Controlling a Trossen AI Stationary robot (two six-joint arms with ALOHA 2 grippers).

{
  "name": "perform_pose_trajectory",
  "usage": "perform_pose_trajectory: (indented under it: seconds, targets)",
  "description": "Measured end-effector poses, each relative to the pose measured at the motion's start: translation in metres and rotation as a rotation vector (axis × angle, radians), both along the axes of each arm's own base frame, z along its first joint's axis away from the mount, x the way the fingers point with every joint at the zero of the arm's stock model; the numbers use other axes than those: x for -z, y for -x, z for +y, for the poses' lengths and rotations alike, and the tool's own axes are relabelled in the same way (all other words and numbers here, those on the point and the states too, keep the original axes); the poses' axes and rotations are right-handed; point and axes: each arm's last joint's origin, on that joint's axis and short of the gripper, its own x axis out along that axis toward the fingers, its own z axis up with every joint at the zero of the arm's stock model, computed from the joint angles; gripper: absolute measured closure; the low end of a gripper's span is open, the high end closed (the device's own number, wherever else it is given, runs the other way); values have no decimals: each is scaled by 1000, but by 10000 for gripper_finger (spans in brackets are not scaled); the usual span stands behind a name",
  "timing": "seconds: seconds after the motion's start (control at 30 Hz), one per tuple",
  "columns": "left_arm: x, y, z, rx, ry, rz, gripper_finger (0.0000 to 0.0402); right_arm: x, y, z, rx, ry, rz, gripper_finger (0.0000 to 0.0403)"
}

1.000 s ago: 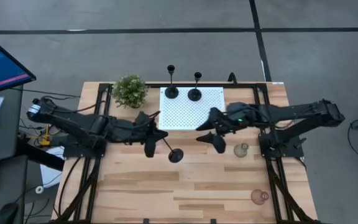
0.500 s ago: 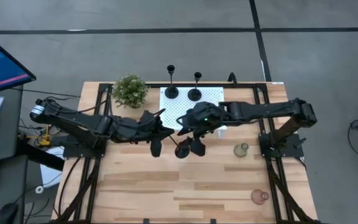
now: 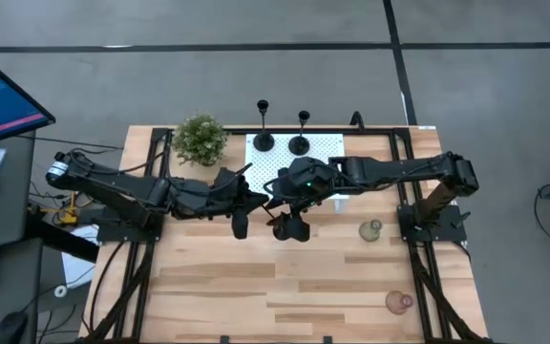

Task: Pick & Place candle stick holders
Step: Put the black candle holder on the shelf

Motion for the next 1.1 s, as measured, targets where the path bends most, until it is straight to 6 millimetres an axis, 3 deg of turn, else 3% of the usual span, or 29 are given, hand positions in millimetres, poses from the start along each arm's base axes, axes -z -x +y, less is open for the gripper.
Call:
perform_pose_trajectory:
  seconds: [0.17, 0.43, 0.57, 0.7, 0.8, 0.97, 1.1]
  targets:
    - [-1, 0, 0, 0, 4, -13, 392, -1, 0, 0, 4, 5, -8, 239]
    - [-1, 0, 0, -1, 0, -13, 392, -2, -2, -3, 13, 7, -29, 388]
    - [-1, 0, 0, 4, -17, -10, 363, -2, -2, -2, 20, -11, -23, 395]
    - [-1, 0, 0, 9, -21, -9, 307, -5, 2, 1, 33, -40, -16, 398]
    - [-2, 1, 0, 14, -24, -11, 259, -14, 9, 0, 153, -52, -26, 399]
    - [-8, 7, 1, 56, -5, -33, 186, -41, 39, -14, 269, 25, -66, 401]
    - [-18, 18, 3, 64, 9, -76, 163, -64, 79, -26, 355, 107, -73, 401]
